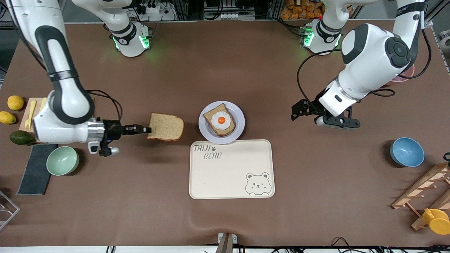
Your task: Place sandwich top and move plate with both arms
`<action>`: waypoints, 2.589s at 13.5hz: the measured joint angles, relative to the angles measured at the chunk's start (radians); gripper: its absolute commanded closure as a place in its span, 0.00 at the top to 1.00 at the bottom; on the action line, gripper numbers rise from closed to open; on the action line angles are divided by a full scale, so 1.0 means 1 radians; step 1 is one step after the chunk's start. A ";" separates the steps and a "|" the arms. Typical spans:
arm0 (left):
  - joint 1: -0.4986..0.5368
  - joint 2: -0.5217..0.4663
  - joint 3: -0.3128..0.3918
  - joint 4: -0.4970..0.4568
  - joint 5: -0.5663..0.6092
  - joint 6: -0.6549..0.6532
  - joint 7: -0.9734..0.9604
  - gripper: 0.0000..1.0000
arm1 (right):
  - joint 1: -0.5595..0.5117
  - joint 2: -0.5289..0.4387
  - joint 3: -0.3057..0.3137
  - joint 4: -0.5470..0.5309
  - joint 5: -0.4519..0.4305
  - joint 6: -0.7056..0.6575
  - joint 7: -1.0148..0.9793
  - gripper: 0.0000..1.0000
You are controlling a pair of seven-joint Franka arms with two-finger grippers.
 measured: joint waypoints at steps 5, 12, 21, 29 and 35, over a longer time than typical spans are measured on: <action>0.029 0.002 0.000 -0.010 -0.058 0.002 0.083 1.00 | 0.168 -0.001 0.000 -0.039 0.062 0.174 0.094 0.00; 0.033 -0.021 -0.002 -0.009 -0.175 -0.009 0.122 1.00 | 0.343 0.008 0.000 -0.147 0.231 0.410 0.095 0.00; 0.071 -0.022 -0.003 -0.039 -0.177 -0.012 0.247 1.00 | 0.440 0.036 0.000 -0.168 0.335 0.523 0.095 0.00; 0.051 -0.002 -0.029 -0.061 -0.246 0.036 0.273 1.00 | 0.454 0.038 0.000 -0.186 0.358 0.526 0.095 0.00; 0.045 0.014 -0.037 -0.085 -0.253 0.073 0.297 1.00 | 0.474 0.038 -0.001 -0.188 0.392 0.528 0.095 0.26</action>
